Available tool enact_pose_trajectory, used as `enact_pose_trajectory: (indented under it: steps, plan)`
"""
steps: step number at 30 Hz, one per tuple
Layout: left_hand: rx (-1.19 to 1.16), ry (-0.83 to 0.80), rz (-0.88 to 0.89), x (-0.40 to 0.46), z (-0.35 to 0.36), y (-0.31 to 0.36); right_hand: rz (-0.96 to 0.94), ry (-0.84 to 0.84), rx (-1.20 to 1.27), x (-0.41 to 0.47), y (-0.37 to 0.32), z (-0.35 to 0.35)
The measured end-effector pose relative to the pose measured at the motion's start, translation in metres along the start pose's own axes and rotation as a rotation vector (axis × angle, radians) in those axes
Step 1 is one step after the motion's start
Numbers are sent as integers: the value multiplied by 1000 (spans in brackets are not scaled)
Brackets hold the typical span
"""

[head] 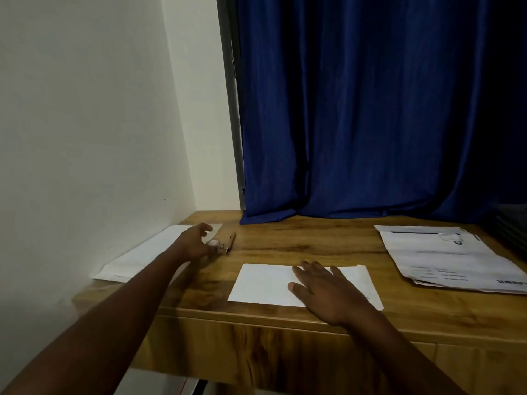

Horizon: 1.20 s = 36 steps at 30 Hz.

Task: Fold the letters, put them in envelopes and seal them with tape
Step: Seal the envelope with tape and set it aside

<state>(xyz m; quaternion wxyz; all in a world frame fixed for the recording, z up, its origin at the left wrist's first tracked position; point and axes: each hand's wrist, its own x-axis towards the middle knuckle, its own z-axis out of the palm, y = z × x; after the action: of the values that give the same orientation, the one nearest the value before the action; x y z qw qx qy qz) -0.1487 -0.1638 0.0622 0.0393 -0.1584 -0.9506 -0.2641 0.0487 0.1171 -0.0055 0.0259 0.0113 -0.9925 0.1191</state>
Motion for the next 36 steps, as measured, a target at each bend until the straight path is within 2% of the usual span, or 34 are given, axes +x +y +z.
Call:
enact_pose_trajectory:
  steps: [3,10,14,18,21,24,27,31,36]
  plan:
    - [29,-63,-67,15,14,-5,0,-3,7,0,0,-1]
    - [-47,129,3,20,26,-13,3,20,55,0,1,0]
    - [-282,228,112,6,18,11,12,68,128,0,2,0]
    - [-650,62,181,-31,30,53,18,183,347,-2,4,-2]
    - [-949,-143,207,-59,62,84,0,340,705,-4,9,-5]
    - [-1093,-263,183,-77,96,111,-15,464,946,-6,16,-11]
    - [-1006,-225,231,-86,114,123,-77,498,1087,-8,15,-12]
    - [-998,-156,258,-92,116,124,-92,544,1077,-8,13,-10]
    - [-1001,-174,291,-96,116,122,-71,586,1036,-10,16,-10]
